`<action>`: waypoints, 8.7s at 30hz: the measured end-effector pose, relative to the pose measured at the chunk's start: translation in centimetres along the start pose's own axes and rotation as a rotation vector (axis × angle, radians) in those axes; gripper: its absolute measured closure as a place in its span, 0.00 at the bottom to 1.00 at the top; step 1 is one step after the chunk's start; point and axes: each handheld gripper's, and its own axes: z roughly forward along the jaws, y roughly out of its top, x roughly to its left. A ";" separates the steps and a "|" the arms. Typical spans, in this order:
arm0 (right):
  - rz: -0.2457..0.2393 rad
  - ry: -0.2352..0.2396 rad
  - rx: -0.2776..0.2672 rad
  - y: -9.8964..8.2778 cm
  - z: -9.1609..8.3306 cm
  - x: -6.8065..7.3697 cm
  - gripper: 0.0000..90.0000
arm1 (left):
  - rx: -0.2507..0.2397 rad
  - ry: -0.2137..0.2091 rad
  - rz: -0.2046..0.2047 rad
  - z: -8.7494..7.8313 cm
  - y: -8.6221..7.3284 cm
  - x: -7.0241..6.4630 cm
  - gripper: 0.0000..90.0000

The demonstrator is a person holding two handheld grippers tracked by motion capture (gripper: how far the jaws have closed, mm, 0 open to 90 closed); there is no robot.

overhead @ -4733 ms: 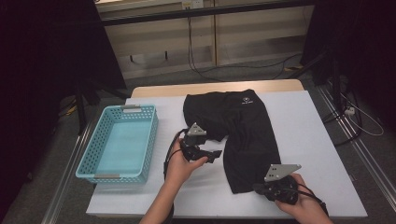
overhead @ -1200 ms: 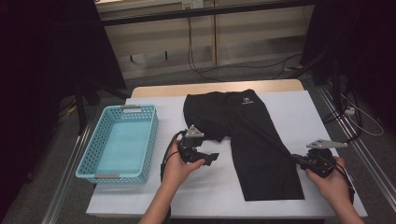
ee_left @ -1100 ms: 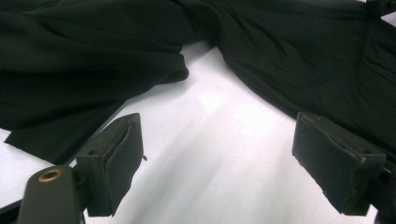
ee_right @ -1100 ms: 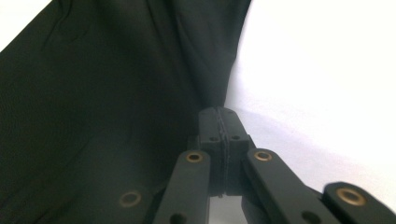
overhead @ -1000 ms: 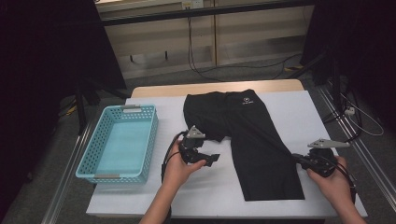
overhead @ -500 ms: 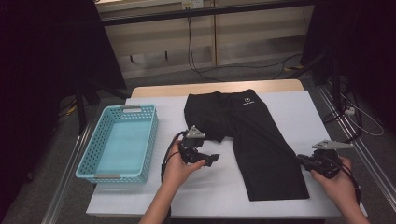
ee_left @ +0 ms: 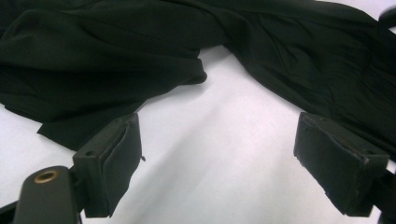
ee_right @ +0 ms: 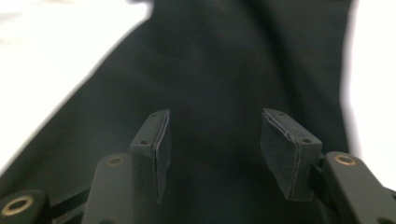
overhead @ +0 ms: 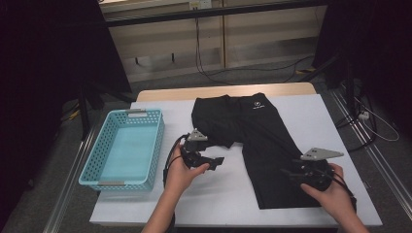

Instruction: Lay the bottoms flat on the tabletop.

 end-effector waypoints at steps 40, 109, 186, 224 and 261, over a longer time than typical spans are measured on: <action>-0.139 0.194 -0.017 0.9 2.0 6.4 0.57 | -0.008 0.026 -0.002 0.0 -0.6 1.2 0.19; 0.006 0.080 -0.102 -1.6 -1.3 1.7 0.25 | -0.021 0.161 -0.096 1.9 5.3 7.6 1.00; -0.087 0.154 -0.080 0.1 0.6 4.1 0.25 | 0.049 -0.076 -0.034 -1.6 -1.5 -1.5 0.70; -0.115 0.171 -0.088 0.4 0.8 4.8 0.25 | 0.129 -0.018 -0.100 -1.8 -3.0 0.1 0.99; -0.189 0.246 -0.079 3.2 4.1 8.0 0.26 | 0.046 -0.047 -0.026 -2.8 -3.8 -2.7 0.52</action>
